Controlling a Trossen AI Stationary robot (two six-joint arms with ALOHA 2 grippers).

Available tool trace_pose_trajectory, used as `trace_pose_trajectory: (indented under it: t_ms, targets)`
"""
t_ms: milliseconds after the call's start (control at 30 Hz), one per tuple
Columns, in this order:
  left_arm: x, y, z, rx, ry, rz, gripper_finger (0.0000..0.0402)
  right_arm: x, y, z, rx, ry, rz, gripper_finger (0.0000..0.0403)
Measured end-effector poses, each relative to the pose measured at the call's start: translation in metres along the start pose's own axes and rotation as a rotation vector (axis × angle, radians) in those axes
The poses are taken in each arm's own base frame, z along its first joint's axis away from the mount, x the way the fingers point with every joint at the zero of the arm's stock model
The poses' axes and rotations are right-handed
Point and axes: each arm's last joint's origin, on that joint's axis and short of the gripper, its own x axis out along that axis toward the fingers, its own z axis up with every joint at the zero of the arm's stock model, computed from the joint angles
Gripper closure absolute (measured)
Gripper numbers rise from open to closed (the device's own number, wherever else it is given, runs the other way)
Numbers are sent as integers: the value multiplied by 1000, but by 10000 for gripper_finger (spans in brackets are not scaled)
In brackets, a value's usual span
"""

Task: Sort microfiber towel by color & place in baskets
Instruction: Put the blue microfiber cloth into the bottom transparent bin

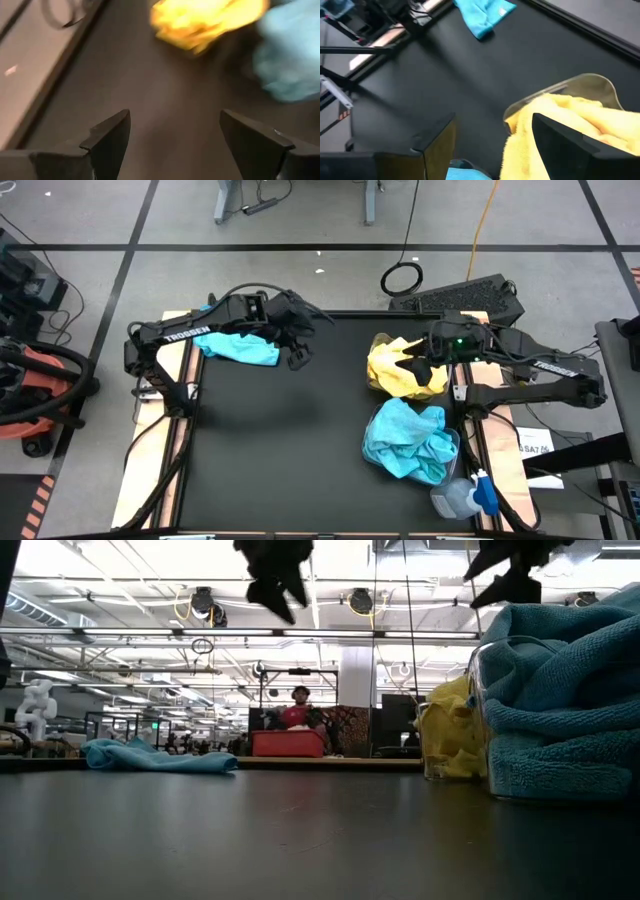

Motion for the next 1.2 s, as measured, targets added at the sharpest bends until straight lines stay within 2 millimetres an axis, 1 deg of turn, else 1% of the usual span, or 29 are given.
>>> trace_pose_trajectory:
  t_ms: [200,300,433,633,933,1200]
  targets:
    - [-2,26,-15,6,157,212,89,-13,10,1,-33,-25,64,151]
    - [2,41,-23,-13,221,295,89,-17,14,-1,-48,-12,103,151]
    - [9,62,-34,-65,295,328,89,-19,18,-6,-53,21,129,151]
    - [26,91,-55,-144,382,352,89,-20,22,-13,-69,78,143,151]
    - [49,137,-99,-316,502,339,89,-21,29,-19,-106,109,182,151]
    - [61,165,-140,-447,589,362,89,-22,33,-21,-107,123,203,151]
